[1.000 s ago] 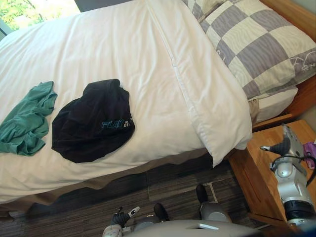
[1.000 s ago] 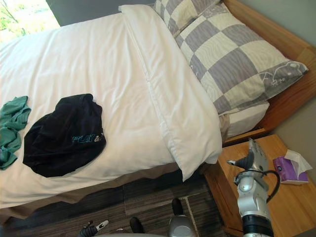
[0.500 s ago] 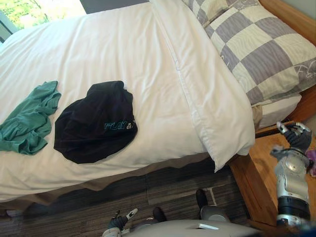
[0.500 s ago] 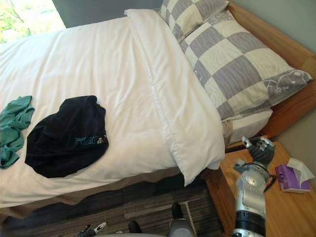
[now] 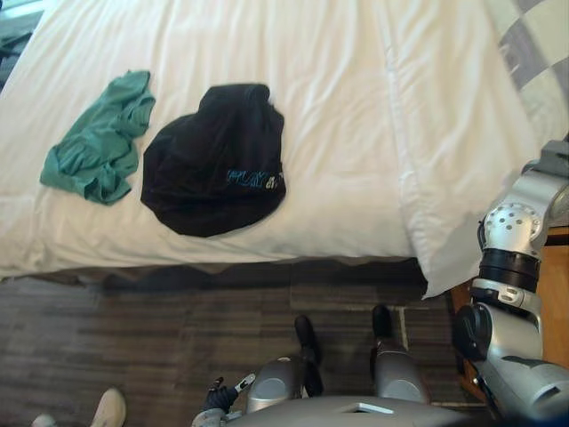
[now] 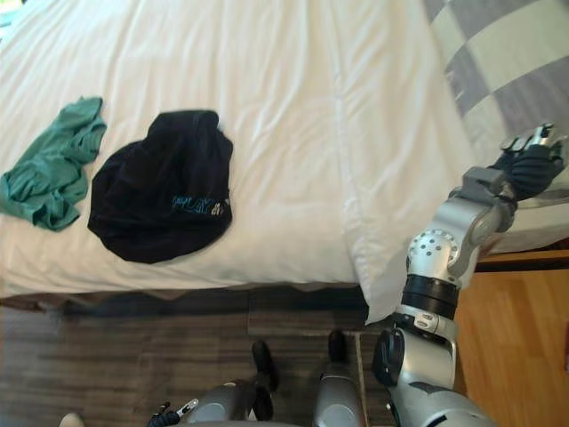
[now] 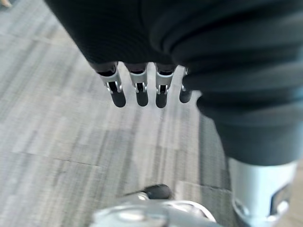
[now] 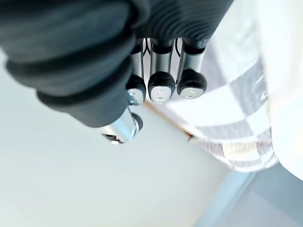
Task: Tidy the bed and pick cloth on bed and put in laundry
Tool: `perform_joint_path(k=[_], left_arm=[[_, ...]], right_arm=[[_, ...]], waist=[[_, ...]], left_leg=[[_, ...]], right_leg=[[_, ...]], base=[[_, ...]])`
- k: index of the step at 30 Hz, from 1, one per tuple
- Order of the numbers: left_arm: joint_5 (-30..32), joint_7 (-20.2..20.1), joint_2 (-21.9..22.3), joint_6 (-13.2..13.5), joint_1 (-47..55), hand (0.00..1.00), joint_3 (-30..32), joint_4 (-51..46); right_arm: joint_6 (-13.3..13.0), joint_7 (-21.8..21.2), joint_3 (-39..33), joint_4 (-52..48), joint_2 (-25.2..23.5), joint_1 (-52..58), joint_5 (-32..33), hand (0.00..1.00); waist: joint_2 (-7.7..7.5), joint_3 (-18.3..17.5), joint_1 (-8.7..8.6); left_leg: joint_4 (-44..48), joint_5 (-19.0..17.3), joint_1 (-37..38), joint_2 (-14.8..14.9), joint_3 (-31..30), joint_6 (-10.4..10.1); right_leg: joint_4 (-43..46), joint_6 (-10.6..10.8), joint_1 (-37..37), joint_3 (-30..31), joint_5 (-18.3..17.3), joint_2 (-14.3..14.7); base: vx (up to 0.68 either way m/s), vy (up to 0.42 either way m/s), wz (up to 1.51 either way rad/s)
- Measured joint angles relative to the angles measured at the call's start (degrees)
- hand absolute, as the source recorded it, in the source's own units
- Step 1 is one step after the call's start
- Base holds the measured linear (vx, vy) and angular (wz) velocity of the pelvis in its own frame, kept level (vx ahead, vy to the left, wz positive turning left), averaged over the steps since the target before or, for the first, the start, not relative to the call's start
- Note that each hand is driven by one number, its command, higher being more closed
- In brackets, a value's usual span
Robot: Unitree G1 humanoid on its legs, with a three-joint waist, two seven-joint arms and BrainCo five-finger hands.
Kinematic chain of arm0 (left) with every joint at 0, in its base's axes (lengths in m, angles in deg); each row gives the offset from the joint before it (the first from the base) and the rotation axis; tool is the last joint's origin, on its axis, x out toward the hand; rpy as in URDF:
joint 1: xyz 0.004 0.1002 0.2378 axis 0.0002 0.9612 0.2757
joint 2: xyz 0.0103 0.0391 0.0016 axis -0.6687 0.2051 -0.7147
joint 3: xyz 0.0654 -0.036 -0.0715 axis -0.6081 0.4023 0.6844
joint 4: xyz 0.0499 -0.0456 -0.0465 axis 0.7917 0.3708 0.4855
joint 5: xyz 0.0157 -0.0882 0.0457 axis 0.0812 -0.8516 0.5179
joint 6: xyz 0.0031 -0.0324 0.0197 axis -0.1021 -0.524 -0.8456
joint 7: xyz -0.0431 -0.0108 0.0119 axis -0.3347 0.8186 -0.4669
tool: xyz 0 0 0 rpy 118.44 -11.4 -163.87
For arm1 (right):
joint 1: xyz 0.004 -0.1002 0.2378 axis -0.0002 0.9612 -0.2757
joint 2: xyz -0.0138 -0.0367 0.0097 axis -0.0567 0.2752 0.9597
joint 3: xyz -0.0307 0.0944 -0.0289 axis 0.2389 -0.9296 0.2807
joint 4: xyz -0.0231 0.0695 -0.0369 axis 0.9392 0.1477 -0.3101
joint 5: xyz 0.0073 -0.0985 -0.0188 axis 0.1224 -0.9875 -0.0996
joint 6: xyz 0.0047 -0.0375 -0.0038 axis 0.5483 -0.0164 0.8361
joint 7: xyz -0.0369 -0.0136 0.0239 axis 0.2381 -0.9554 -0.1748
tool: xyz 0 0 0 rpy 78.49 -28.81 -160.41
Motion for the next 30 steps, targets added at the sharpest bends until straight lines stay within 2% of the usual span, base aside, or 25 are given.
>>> perform_joint_path(k=[1, 3, 5, 8, 11, 13, 15, 18, 21, 22, 23, 24, 25, 27, 28, 30], left_arm=[[-0.1, 0.0, 0.0, 0.1, -0.2, 0.00, -0.3, 0.0], [-2.2, -0.1, 0.0, 1.0, -1.7, 0.00, -2.1, -0.1], [-2.4, -0.1, 0.0, 1.2, -2.4, 0.00, -3.2, -0.1], [-4.8, -0.2, 0.1, 1.6, -4.5, 0.00, -3.2, -1.8], [-8.1, -0.6, 0.9, 2.4, -6.5, 0.00, -1.5, -4.0], [-9.1, -0.9, 1.6, 3.3, -7.3, 0.00, 1.1, -5.2], [-10.5, -1.7, 2.5, 3.4, -8.8, 0.00, 3.6, -6.3], [-11.6, -2.1, 3.4, 3.7, -11.1, 0.00, 6.8, -6.5], [-13.0, -2.6, 4.4, 3.6, -12.9, 0.00, 11.0, -6.4], [-13.4, -2.6, 4.5, 3.5, -13.3, 0.00, 12.4, -6.4], [-13.5, -2.6, 4.7, 3.5, -13.7, 0.00, 13.7, -6.4], [-13.5, -2.6, 4.7, 3.4, -14.1, 0.00, 14.4, -6.3], [-13.4, -2.6, 5.1, 3.1, -14.7, 0.00, 14.9, -6.2], [-13.3, -2.7, 5.6, 3.2, -14.8, 0.00, 15.1, -6.2], [-13.4, -2.6, 5.9, 3.0, -14.7, 0.00, 15.5, -5.9], [-13.3, -2.7, 6.3, 2.5, -14.4, 0.00, 15.4, -5.3]], right_arm=[[-0.2, 0.0, 0.0, 0.0, 0.0, -0.4, 0.0, 1.00], [-1.5, 0.1, -1.5, 0.0, 0.2, -1.9, 2.1, 1.00], [-1.6, 0.2, -2.3, 0.2, 0.1, -2.1, 2.3, 1.00], [-1.8, 0.0, -3.5, 0.4, 0.1, -2.4, 3.5, 1.00], [-3.0, -4.3, -3.5, -2.4, 0.0, -2.5, 4.8, 1.00], [-3.3, -6.9, -3.3, -2.7, 0.1, -2.6, 5.0, 1.00], [-3.8, -9.6, -3.2, -2.6, 0.0, -2.5, 5.4, 1.00], [-3.8, -11.9, -3.3, -2.0, -0.4, -1.7, 6.6, 1.00], [-3.7, -14.3, -3.5, -1.9, -3.1, 3.0, 7.1, 1.00], [-3.5, -14.5, -4.4, -1.9, -5.1, 5.4, 7.1, 1.00], [-3.2, -14.4, -6.8, -0.8, -7.5, 8.0, 7.3, 1.00], [-2.8, -13.8, -8.5, 1.8, -8.8, 9.8, 8.2, 1.00], [-1.1, -11.9, -10.6, 8.0, -10.5, 14.1, 10.4, 1.00], [1.2, -9.1, -12.6, 15.9, -14.0, 20.8, 13.2, 1.00], [2.2, -8.1, -13.1, 18.8, -17.5, 25.5, 13.9, 1.00], [4.0, -7.4, -12.0, 21.3, -19.1, 32.8, 14.5, 1.00]], waist=[[0.10, 0.4, 0.05], [1.48, 2.9, 0.50], [2.15, 3.6, 0.86], [3.66, 6.8, 1.16], [4.78, 8.1, 1.31], [4.71, 8.5, 1.44], [4.34, 8.9, 1.15], [3.32, 9.4, 0.55], [1.26, 9.5, 0.35], [0.04, 8.9, 0.29], [-1.06, 8.4, 0.27], [-1.41, 8.3, 0.12], [-1.69, 8.3, -0.13], [-1.74, 8.2, -0.09], [-1.70, 8.2, -0.40], [-1.59, 8.1, -1.33]], left_leg=[[0.3, 0.0, -0.4, -0.1, 0.0, 0.0], [2.8, -0.1, -4.5, -0.3, -0.4, 0.0], [4.4, -0.4, -7.7, -0.3, -0.4, 0.1], [10.1, -3.1, -13.1, -0.1, 0.6, 0.1], [18.3, -6.6, -19.9, 1.3, 3.6, 1.0], [23.8, -9.4, -23.1, 2.5, 4.9, 1.6], [29.8, -11.7, -25.8, 3.4, 5.3, 2.8], [35.7, -14.9, -28.1, 4.6, 4.9, 2.5], [39.7, -17.1, -28.3, 6.2, 4.9, 2.3], [40.5, -17.4, -28.3, 6.8, 4.9, 2.3], [41.0, -17.6, -28.2, 7.2, 4.7, 2.3], [41.2, -17.7, -27.7, 7.6, 4.4, 2.4], [41.1, -17.9, -26.6, 7.9, 3.5, 2.3], [40.3, -18.5, -24.2, 8.3, 3.3, 1.7], [38.9, -18.7, -21.9, 8.2, 3.4, 1.4], [36.0, -18.5, -16.0, 8.1, 3.4, 1.4]], right_leg=[[0.6, -0.1, -0.6, 0.0, -0.2, -0.2], [3.7, -0.1, -4.7, 0.0, -1.0, -1.0], [5.7, -0.2, -7.9, 0.1, -1.5, -1.3], [11.2, -0.4, -13.5, 0.4, -3.5, -2.6], [16.8, -0.4, -20.1, 1.9, -5.1, -3.5], [19.9, -0.2, -23.1, 3.1, -6.1, -3.5], [24.1, 0.2, -25.5, 4.1, -7.8, -3.8], [27.9, 0.5, -27.3, 4.5, -9.8, -3.9], [30.1, 0.6, -27.1, 4.8, -11.4, -3.1], [30.2, 0.4, -26.9, 4.8, -11.4, -2.7], [30.1, 0.1, -26.5, 4.4, -11.4, -2.4], [29.6, 0.0, -25.4, 3.8, -11.4, -2.3], [28.3, -0.1, -23.3, 2.7, -11.3, -2.1], [26.4, -0.1, -20.0, 2.1, -11.2, -1.7], [24.4, 0.0, -17.3, 1.7, -10.8, -1.6], [19.9, 0.4, -10.2, 0.3, -9.8, -1.4]], base=[[0.02, -0.023, 0.18], [0.04, -0.033, 0.21], [0.01, -0.031, 0.18], [-0.01, -0.042, 0.16], [-0.04, -0.013, 0.03], [-0.04, 0.015, -0.09], [-0.02, 0.030, -0.02], [-0.02, 0.020, 0.03], [0.01, -0.008, -0.14], [0.06, -0.030, -0.12], [0.07, -0.032, -0.08], [0.09, -0.033, 0.02], [0.11, -0.026, 0.03], [0.12, -0.012, -0.07], [0.14, 0.009, -0.15], [0.18, 0.025, -0.11]])
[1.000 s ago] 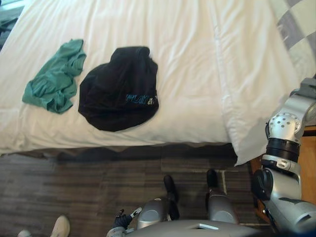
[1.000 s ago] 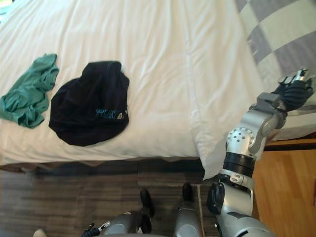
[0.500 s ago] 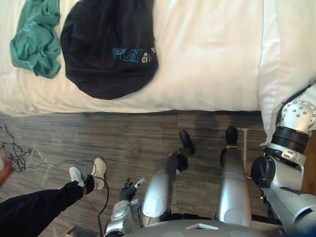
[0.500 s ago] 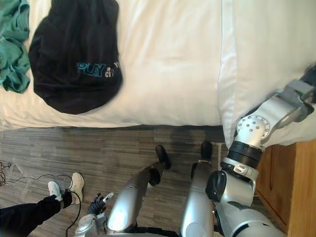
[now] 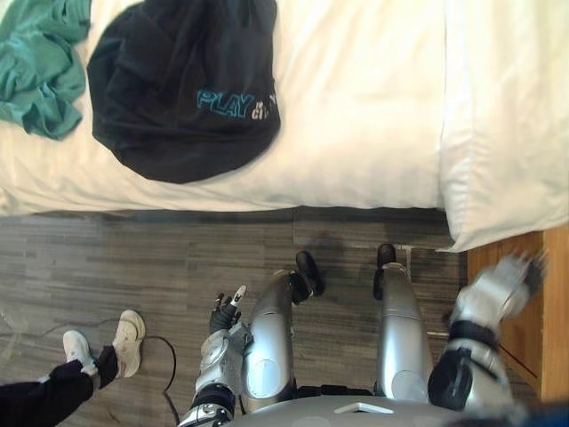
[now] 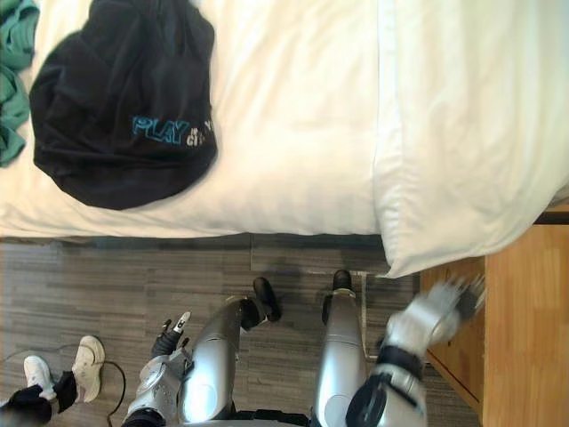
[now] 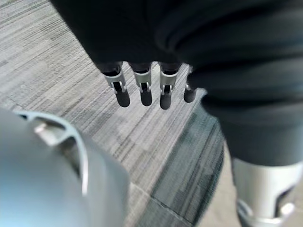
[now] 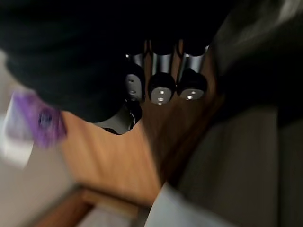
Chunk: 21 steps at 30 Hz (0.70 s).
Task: Tidy the bed and pick cloth on bed and put in laundry
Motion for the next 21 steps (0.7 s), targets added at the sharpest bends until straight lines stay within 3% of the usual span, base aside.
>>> perform_joint_path(k=[1, 7, 9, 14, 20, 21], left_arm=[[0.2, 0.0, 0.2, -0.1, 0.0, 0.00, -0.2, 0.4], [3.3, -1.5, -1.9, -0.8, 2.5, 0.00, -3.9, 3.3], [5.8, -1.5, -1.9, -1.4, 3.4, 0.00, -5.0, 3.7], [12.6, -1.4, -1.5, -2.1, 4.2, 0.00, -6.3, 5.0], [16.9, -0.8, -2.4, -3.4, 5.4, 0.00, -4.6, 6.0], [16.9, -0.6, -2.4, -3.3, 5.7, 0.00, -4.3, 5.9]], right_arm=[[0.1, -0.1, 0.6, -0.3, -0.1, 2.8, -0.1, 0.00], [3.8, -2.9, 9.8, 4.6, -0.8, 12.7, -5.0, 0.00], [7.2, -3.6, 12.9, 8.3, -0.6, 13.7, -10.5, 0.00], [13.4, -5.2, 16.4, 15.8, -0.2, 14.7, -29.4, 0.00], [17.5, -6.1, 16.2, 23.6, 0.9, 16.4, -47.7, 0.00], [17.6, -6.2, 16.1, 23.8, 1.1, 16.5, -48.0, 0.00]], waist=[[-0.39, -0.6, 0.00], [-6.47, -12.0, 0.17], [-7.46, -14.7, 0.52], [-6.65, -17.3, 0.37], [-7.10, -19.2, 0.33], [-7.09, -19.2, 0.28]], left_leg=[[-1.4, 0.0, 2.9, -0.2, 0.0, 0.0], [-11.7, 2.8, 12.6, -1.0, 0.6, -1.3], [-16.6, 4.6, 16.8, -1.6, 2.2, -1.9], [-23.7, 7.4, 23.8, -1.9, 3.4, -3.7], [-31.6, 10.8, 29.9, -2.9, 3.3, -5.0], [-32.1, 10.9, 30.7, -2.9, 3.4, -5.0]], right_leg=[[-2.0, 0.2, 3.4, -0.5, 0.2, 0.0], [-16.0, 0.3, 15.9, -4.8, 4.9, 0.7], [-19.1, 0.3, 18.9, -6.7, 7.0, 0.9], [-18.9, -0.2, 22.3, -10.5, 7.3, 1.6], [-28.9, -1.0, 29.8, -10.7, 7.9, 3.7], [-29.7, -1.4, 30.5, -10.6, 8.3, 3.9]], base=[[0.15, 0.033, -0.03], [0.19, -0.012, 0.03], [0.15, -0.032, -0.08], [0.08, -0.054, -0.10], [0.02, -0.076, -0.05], [-0.01, -0.056, -0.12]])
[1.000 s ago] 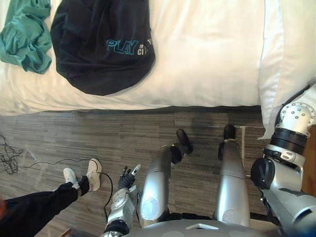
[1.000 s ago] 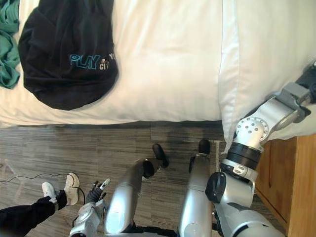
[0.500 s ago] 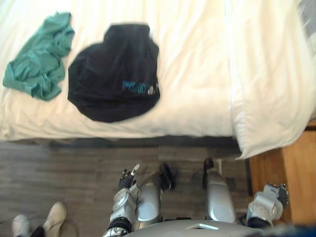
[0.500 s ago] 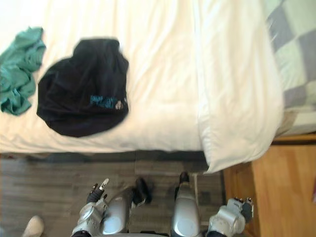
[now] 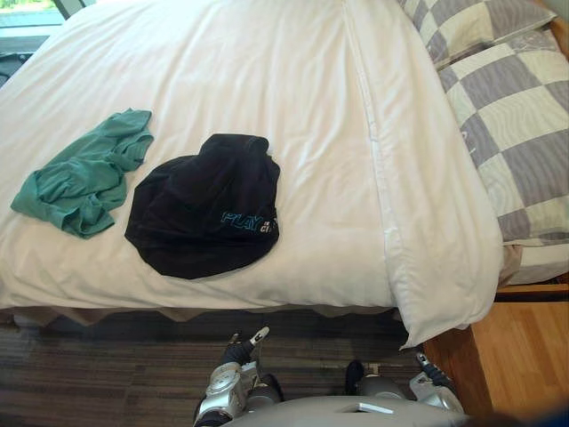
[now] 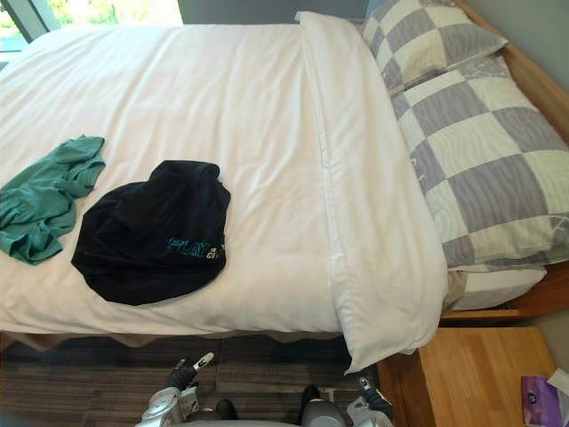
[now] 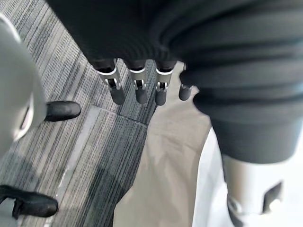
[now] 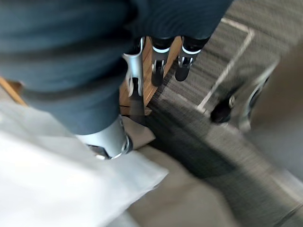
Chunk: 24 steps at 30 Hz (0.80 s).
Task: Tidy the bed and pick cloth on bed and put in laundry
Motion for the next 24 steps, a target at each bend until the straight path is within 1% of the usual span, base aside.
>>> perform_joint_path(k=[2, 4, 5, 6, 8, 10, 11, 12, 13, 14, 15, 16, 17, 18, 19, 20, 21, 22, 23, 24], left_arm=[[0.1, 0.7, 0.0, 0.0, 0.5, 0.00, 1.2, 0.0], [0.0, 0.7, -0.9, 0.0, 1.0, 0.00, 1.2, 0.0], [0.0, 0.9, -1.6, -0.3, 0.8, 0.00, 1.2, 0.3], [-0.2, 0.8, -2.3, -0.9, 0.0, 0.00, 1.1, 0.8], [-0.3, 1.6, -2.4, -1.2, -0.3, 0.00, 0.9, 1.2], [-0.8, 1.8, -3.4, -1.1, 0.5, 0.00, 0.5, 1.2], [-0.8, 1.8, -4.0, -1.0, 0.5, 0.00, -0.4, 1.2], [-0.8, 1.8, -4.3, -0.8, 0.1, 0.00, -0.9, 1.2], [-0.8, 1.8, -4.3, -0.8, -0.1, 0.00, -0.8, 1.2], [-1.8, 2.0, -4.4, -0.5, 0.5, 0.00, -0.8, 1.2], [-2.8, 2.3, -4.4, -0.1, 0.6, 0.00, -0.8, 1.2], [-3.3, 3.0, -4.3, 0.2, 0.7, 0.00, -0.9, 1.2], [-3.9, 4.1, -3.9, 0.5, 0.6, 0.00, -1.4, 1.2], [-4.1, 4.3, -3.7, 0.6, 0.5, 0.00, -1.8, 1.2], [-4.1, 4.7, -3.0, 0.9, 0.5, 0.00, -3.8, 1.2], [-3.5, 5.2, -4.1, 1.1, -0.3, 0.00, -5.7, 1.2], [-3.2, 5.5, -4.8, 1.4, -0.6, 0.00, -6.1, 1.0], [-2.8, 5.9, -5.9, 1.4, -0.9, 0.00, -6.3, 1.2], [-2.6, 6.4, -6.2, 1.5, -1.0, 0.00, -6.9, 1.0], [-2.3, 6.6, -6.5, 1.5, -0.9, 0.00, -7.5, 1.0]], right_arm=[[0.4, -0.4, 0.2, 0.1, 0.5, 0.2, -3.1, 0.00], [0.5, -0.7, 0.4, 0.2, 0.7, 0.2, -4.7, 0.00], [0.6, -0.7, 1.0, 0.5, 1.2, -0.2, -5.0, 0.00], [0.6, -0.8, 2.7, 0.5, 1.7, -0.3, -5.1, 0.00], [0.9, -0.8, 4.2, 0.3, 1.9, -0.6, -5.4, 0.00], [1.1, -0.7, 5.3, -0.3, 2.4, -0.8, -7.5, 0.00], [1.1, -0.7, 5.2, -0.4, 2.3, -0.8, -8.1, 0.00], [1.5, -0.7, 5.4, -0.2, 3.0, -0.6, -9.7, 0.00], [1.7, -0.6, 5.5, 0.0, 3.5, -0.5, -9.9, 0.00], [1.9, -0.6, 6.4, 0.7, 4.5, -0.1, -10.8, 0.00], [2.2, -0.5, 7.0, 1.4, 5.2, 0.3, -11.5, 0.00], [2.1, -0.5, 7.1, 1.8, 5.3, 0.5, -11.8, 0.00], [2.2, -0.4, 7.2, 2.7, 5.4, 0.6, -11.8, 0.00], [2.1, -0.4, 7.3, 2.9, 5.7, 0.7, -11.8, 0.00], [2.1, -0.4, 7.6, 3.2, 6.7, 1.2, -11.8, 0.00], [2.3, 0.0, 7.7, 3.8, 6.0, 1.0, -12.3, 0.00], [2.1, 0.0, 7.9, 3.6, 5.6, 0.8, -13.0, 0.00], [2.3, 0.1, 8.7, 4.1, 5.4, -0.3, -14.7, 0.00], [2.4, 0.3, 11.1, 4.3, 6.2, -0.9, -15.3, 0.00], [2.4, 0.6, 12.3, 4.2, 6.1, -1.1, -15.5, 0.00]], waist=[[-0.09, -0.1, -0.07], [-0.08, -0.1, -0.01], [-0.49, 0.1, -0.09], [-0.58, 0.3, -0.10], [-0.53, 0.7, 0.11], [-1.23, 0.9, -0.05], [-1.77, 1.5, -0.37], [-2.37, 1.9, -0.60], [-2.29, 2.0, -0.64], [-1.99, 1.8, -0.98], [-1.78, 1.8, -1.91], [-1.45, 1.7, -2.22], [-0.61, 1.3, -2.24], [-0.06, 1.3, -2.17], [1.53, 0.6, -2.20], [-0.45, 0.2, -2.07], [-1.37, 0.1, -1.94], [-1.87, 0.0, -1.62], [-1.65, 0.0, -1.43], [-1.67, 0.0, -1.70]], left_leg=[[-0.9, 0.1, 2.0, -0.1, 0.3, 0.0], [-0.7, 0.0, 2.8, -0.1, 0.5, 0.0], [0.8, -0.6, 2.0, 0.1, 0.5, 0.1], [4.1, -1.8, -0.4, 0.9, 0.5, 0.3], [7.3, -2.6, -2.7, 1.8, 0.8, 0.6], [9.3, -2.6, -4.6, 2.1, 0.6, 0.7], [11.5, -3.0, -5.9, 2.1, -1.0, 0.7], [15.7, -5.5, -8.3, 3.0, -3.5, 1.4], [17.6, -6.2, -8.9, 4.1, -4.1, 1.5], [20.4, -7.2, -10.4, 6.3, -6.4, 0.9], [21.7, -7.1, -11.8, 8.2, -9.3, 0.6], [21.7, -6.9, -12.6, 9.1, -11.1, 0.3], [20.3, -6.2, -13.6, 10.1, -14.3, -0.8], [19.1, -5.7, -13.8, 10.4, -15.7, -1.5], [15.3, -3.8, -13.8, 10.5, -17.6, -3.7], [14.6, -2.4, -13.6, 7.5, -16.0, -7.0], [14.3, -2.7, -13.8, 6.2, -15.2, -6.9], [14.4, -3.4, -14.5, 5.0, -13.3, -6.1], [13.9, -3.2, -14.1, 5.3, -11.5, -5.3], [13.7, -2.9, -14.0, 5.3, -11.2, -5.0]], right_leg=[[-1.6, 0.0, 2.0, 0.5, 0.6, 0.4], [-1.5, 0.0, 2.5, 0.9, 0.5, 0.5], [-0.9, 0.1, 1.9, 1.1, 0.5, 0.3], [-0.2, 0.0, 0.5, 1.3, 0.5, 0.2], [0.9, 0.0, -1.0, 1.5, 0.5, 0.0], [3.9, -0.7, -3.9, 2.0, -1.2, -0.6], [6.1, -1.1, -4.9, 2.2, -3.0, -1.5], [7.9, -0.5, -5.6, 2.8, -4.2, -2.2], [8.6, -0.2, -5.9, 3.0, -4.5, -2.6], [9.8, 0.7, -6.4, 3.0, -5.1, -3.8], [10.5, 2.1, -6.8, 3.0, -5.4, -5.1], [10.4, 2.9, -7.0, 3.0, -5.3, -5.6], [9.7, 4.6, -7.6, 3.0, -4.7, -6.5], [9.1, 5.4, -7.5, 3.0, -4.3, -6.9], [7.1, 7.7, -7.4, 3.1, -2.9, -7.7], [5.9, 9.6, -7.6, 4.3, -0.5, -11.3], [5.0, 10.2, -7.7, 4.4, 1.9, -12.7], [4.0, 6.5, -9.4, 3.9, 6.8, -13.9], [4.8, 0.5, -10.8, -0.8, 10.4, -13.2], [5.7, 0.2, -11.1, -3.5, 10.5, -12.9]], base=[[-0.03, -0.022, -0.16], [-0.07, -0.012, -0.07], [-0.10, 0.001, -0.04], [-0.07, 0.000, -0.04], [-0.10, -0.011, -0.06], [-0.13, -0.007, -0.01], [-0.10, -0.002, 0.14], [-0.08, -0.004, 0.13], [-0.03, 0.026, 0.07], [0.01, 0.115, 0.11], [0.02, 0.179, 0.15], [0.02, 0.286, 0.11], [0.02, 0.286, 0.03], [0.10, 0.546, -0.01], [0.19, 0.595, -0.08], [0.20, 0.584, -0.11], [0.14, 0.421, -0.25], [0.09, 0.361, -0.44], [0.10, 0.347, -0.48], [0.14, 0.272, -0.39]])
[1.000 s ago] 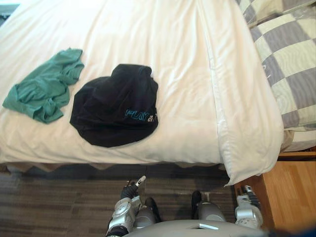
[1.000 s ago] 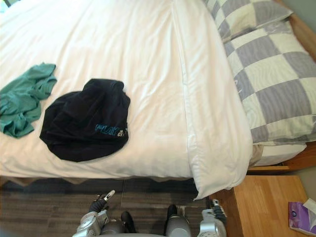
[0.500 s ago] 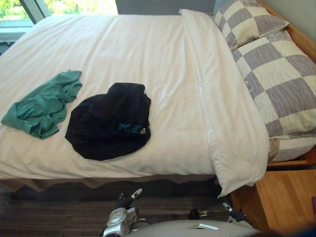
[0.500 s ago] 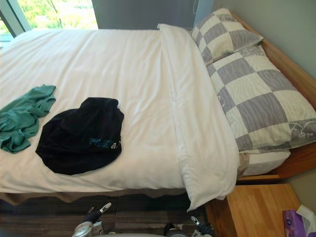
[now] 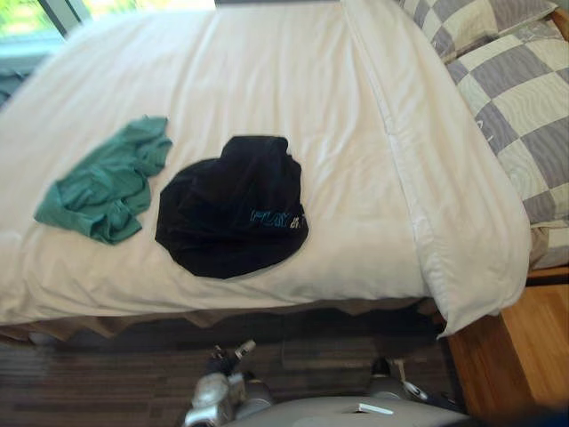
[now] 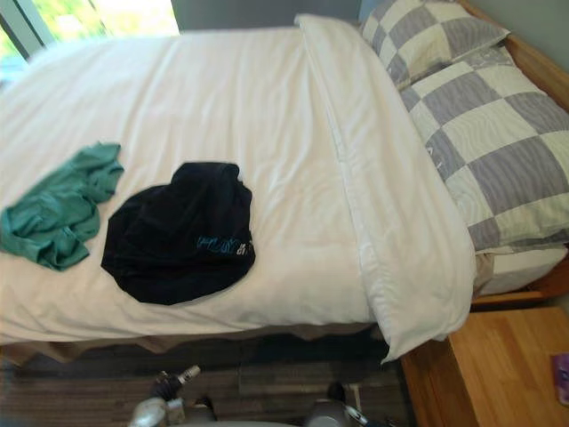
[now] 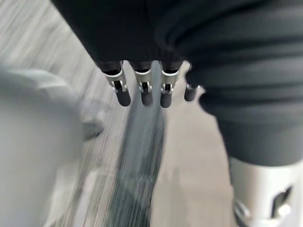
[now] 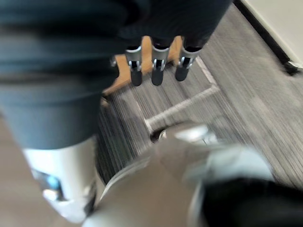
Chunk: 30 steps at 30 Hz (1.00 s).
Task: Tidy the bed and pick cloth on bed and put in laundry
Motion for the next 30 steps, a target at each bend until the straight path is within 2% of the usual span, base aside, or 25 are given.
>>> perform_joint_path(k=[1, 2, 4, 5, 7, 8, 10, 12, 14, 15, 16, 17, 18, 19, 20, 21, 22, 23, 24, 25, 26, 27, 28, 29, 30], left_arm=[[0.7, 0.0, -0.1, -0.1, -0.3, 0.00, -0.9, 0.0], [1.2, -0.1, 0.0, -0.1, -0.7, 0.00, -2.3, -0.1], [1.9, -0.2, 0.3, -0.2, -1.3, 0.00, -3.5, -0.1], [2.2, -0.2, 0.7, -0.4, -2.1, 0.00, -4.8, -0.1], [2.9, -0.2, 2.0, -0.8, -3.0, 0.00, -5.1, 0.0], [3.7, -0.2, 2.6, -0.8, -3.4, 0.00, -5.7, -0.1], [4.5, -0.2, 3.9, -0.7, -3.4, 0.00, -7.1, -0.4], [4.5, 0.3, 5.9, -0.7, -3.7, 0.00, -8.1, -1.5], [4.3, 0.4, 6.3, -0.6, -4.7, 0.00, -9.5, -2.9], [4.1, 0.6, 6.4, -0.6, -4.8, 0.00, -9.5, -2.9], [4.0, 0.8, 6.5, -0.6, -4.7, 0.00, -9.5, -2.9], [4.0, 0.9, 6.4, -0.6, -4.6, 0.00, -9.5, -2.9], [4.0, 1.5, 6.1, -0.7, -4.5, 0.00, -9.4, -2.9], [4.0, 1.5, 5.9, -0.7, -4.5, 0.00, -9.4, -2.9], [3.9, 1.6, 5.6, -0.6, -4.6, 0.00, -9.4, -2.9], [3.8, 1.6, 5.5, -0.6, -4.6, 0.00, -9.4, -2.9], [3.2, 1.8, 5.3, -0.6, -4.4, 0.00, -9.4, -2.9], [3.2, 2.2, 5.4, -0.5, -4.1, 0.00, -9.4, -2.8], [3.2, 2.4, 5.4, -0.5, -3.9, 0.00, -9.4, -2.8], [3.1, 2.9, 5.9, 0.0, -3.2, 0.00, -9.4, -2.7], [3.1, 3.1, 6.1, 0.1, -2.6, 0.00, -9.5, -2.4], [2.8, 3.2, 4.8, 0.3, -3.4, 0.00, -9.6, -2.0], [1.8, 4.0, 2.4, 0.4, -3.0, 0.00, -9.4, -1.8], [0.9, 4.1, 0.1, 0.4, -2.8, 0.00, -8.9, -0.9], [0.7, 4.1, -0.7, 0.3, -2.5, 0.00, -8.7, -0.5]], right_arm=[[0.0, 0.0, 1.7, -0.3, 0.2, -0.3, -0.6, 0.00], [0.0, 0.0, 2.1, -0.7, 0.3, -0.9, -0.8, 0.00], [-0.2, 0.0, 3.2, -2.5, 0.5, -1.3, -0.8, 0.00], [-0.4, 0.0, 4.2, -3.9, 0.6, -1.1, -0.7, 0.00], [-1.1, 0.0, 6.1, -5.5, 0.6, -2.1, -0.6, 0.00], [-2.1, -0.1, 8.4, -6.2, 0.1, -2.8, -0.6, 0.00], [-2.4, -0.6, 10.7, -5.9, 0.0, -4.0, -0.7, 0.00], [-2.7, -1.2, 12.5, -5.2, 0.3, -6.0, -0.7, 0.00], [-2.7, -1.2, 13.2, -4.1, 1.0, -7.4, -0.7, 0.00], [-2.5, -1.0, 12.9, -3.6, 1.2, -7.9, -0.8, 0.00], [-2.4, -0.9, 12.7, -3.6, 1.2, -7.9, -0.8, 0.00], [-2.4, -0.8, 12.7, -3.6, 1.2, -7.9, -0.8, 0.00], [-2.2, -0.1, 12.1, -3.8, 1.1, -7.9, -0.8, 0.00], [-2.1, 0.0, 11.7, -3.9, 1.0, -8.0, -0.8, 0.00], [-2.0, 0.0, 11.2, -3.8, 0.9, -7.9, -0.8, 0.00], [-2.0, 0.0, 10.7, -3.9, 0.8, -7.8, -0.6, 0.00], [-2.0, 0.1, 9.8, -4.2, 0.6, -7.7, -0.6, 0.00], [-2.1, 0.2, 9.5, -4.2, 0.6, -7.7, -0.7, 0.00], [-2.1, 0.2, 9.2, -4.2, 0.6, -7.6, -0.7, 0.00], [-2.2, 0.3, 7.9, -4.2, 0.9, -7.0, -0.7, 0.00], [-2.2, 0.4, 7.3, -4.1, 1.3, -6.5, -0.8, 0.00], [-1.9, 0.5, 5.8, -2.9, -0.4, -6.5, -0.7, 0.00], [-1.9, 0.2, 5.0, -1.9, -2.0, -5.8, -0.8, 0.00], [-1.6, 0.3, 4.9, -1.3, -2.8, -5.9, -0.9, 0.00], [-1.4, 0.5, 5.2, -1.2, -2.9, -6.0, -1.0, 0.00]], waist=[[0.04, 0.1, -0.14], [0.39, 0.2, 0.02], [0.92, 0.6, -0.17], [1.11, 0.8, -0.18], [1.63, 2.1, 0.01], [2.68, 2.8, -0.01], [3.05, 3.3, 0.04], [2.69, 6.2, 0.35], [3.05, 8.6, 1.05], [3.07, 8.8, 1.43], [2.76, 8.9, 1.60], [2.90, 8.9, 1.66], [3.05, 8.8, 1.49], [3.03, 8.8, 1.51], [2.77, 8.9, 1.38], [2.21, 9.1, 1.03], [1.89, 8.9, 0.24], [1.80, 8.7, -0.41], [1.70, 8.6, -0.49], [3.32, 7.0, -0.57], [3.90, 6.0, -0.56], [0.84, 5.5, 0.02], [-0.90, 3.9, 0.14], [-1.33, 2.8, 0.96], [-1.21, 2.5, 1.58]], left_leg=[[-0.8, 0.4, 0.5, 0.1, 0.1, 0.6], [-1.7, 0.7, 1.1, 0.1, 0.2, 1.1], [-2.9, 0.9, 2.1, -0.2, 0.2, 1.4], [-3.4, 0.9, 2.9, -1.1, 0.3, 1.5], [-4.9, 1.0, 5.7, -1.9, 1.5, 1.7], [-6.5, 1.6, 7.2, -2.6, 1.8, 2.5], [-7.0, 2.3, 8.0, -3.5, 2.4, 3.4], [4.1, 1.3, 3.7, -2.9, 2.7, 3.5], [11.9, 1.3, 0.9, -2.0, 1.4, 3.4], [14.5, 0.9, -0.3, -0.5, 1.5, 3.0], [15.6, -0.5, -0.7, 0.2, 1.9, 4.2], [15.9, -1.0, -0.7, 0.5, 2.1, 4.5], [16.2, -3.3, -0.7, 4.0, 1.4, 5.0], [15.9, -3.6, -0.5, 5.3, 1.2, 5.0], [14.7, -3.6, -0.3, 7.4, 0.4, 4.9], [14.0, -3.6, -0.3, 8.0, -0.6, 4.9], [11.3, -3.3, -0.3, 9.6, -3.9, 4.5], [8.4, -2.9, -0.3, 10.8, -6.8, 4.6], [7.2, -2.5, -0.2, 10.8, -7.6, 4.6], [3.3, 1.1, -0.2, 11.2, -9.6, 5.0], [1.8, 1.0, -0.1, 10.6, -9.9, -4.4], [3.1, 1.0, -0.6, 6.8, -9.1, -4.6], [4.2, 0.1, -1.6, 3.8, -8.6, -4.2], [5.7, -1.6, -2.3, 3.5, -7.0, -3.0], [5.8, -1.9, -2.1, 3.6, -5.7, -2.4]], right_leg=[[2.0, 2.3, 0.1, -3.1, -1.9, 2.4], [3.1, 2.5, 0.2, -3.2, -5.6, 6.5], [3.4, 1.2, 1.5, -3.2, -10.1, 11.1], [1.7, -0.5, 3.2, -3.7, -12.1, 13.2], [-0.9, -0.9, 6.5, -4.5, -12.2, 13.0], [-1.3, -1.2, 7.5, -4.5, -12.4, 13.0], [-1.8, -1.7, 8.2, -4.4, -13.0, 12.4], [-0.4, -1.7, 9.3, -4.4, -14.4, 10.7], [3.1, -1.7, 9.0, -4.4, -15.9, 9.7], [4.7, -1.9, 8.3, -4.4, -16.5, 8.9], [5.1, -1.9, 8.0, -4.4, -16.5, 8.9], [5.3, -2.0, 7.8, -4.4, -16.5, 9.0], [7.6, -1.4, 6.4, -3.8, -17.4, 8.8], [8.5, -1.1, 5.8, -3.4, -17.6, 8.4], [10.4, -0.1, 4.9, -2.7, -18.2, 6.8], [11.1, 0.2, 4.4, -2.7, -18.3, 5.9], [12.6, 2.4, 3.4, -2.1, -18.5, 3.6], [13.4, 4.7, 3.0, -1.9, -18.2, 1.3], [13.5, 5.6, 2.9, -1.8, -17.9, 0.4], [12.4, 9.1, 2.8, -1.5, -16.3, -1.5], [10.6, 10.6, 2.8, -1.1, -14.9, -2.5], [7.1, 10.3, 4.0, 0.5, -12.5, -5.5], [2.9, 10.0, 5.2, 1.0, -7.5, -6.3], [-0.3, 7.0, 5.0, 1.2, -0.5, -6.7], [-1.3, 4.8, 4.4, 0.9, 2.8, -6.5]], base=[[0.15, 0.198, -0.18], [0.14, 0.160, -0.12], [0.09, 0.076, 0.03], [0.08, 0.032, 0.01], [0.06, 0.032, -0.02], [0.03, 0.025, 0.03], [0.01, -0.013, 0.04], [-0.02, -0.011, 0.19], [-0.05, 0.029, 0.05], [-0.05, 0.081, -0.08], [-0.05, 0.120, -0.10], [-0.04, 0.160, -0.22], [-0.03, 0.180, -0.24], [-0.02, 0.252, -0.23], [-0.01, 0.165, -0.04], [0.00, 0.355, 0.11], [0.01, 0.452, 0.28], [0.02, 0.585, 0.29], [0.04, 0.632, 0.32], [0.05, 0.576, 0.20], [0.09, 0.740, 0.24], [0.12, 0.647, 0.17], [0.13, 0.665, -0.07], [0.07, 0.462, -0.30], [0.02, 0.435, -0.72]])
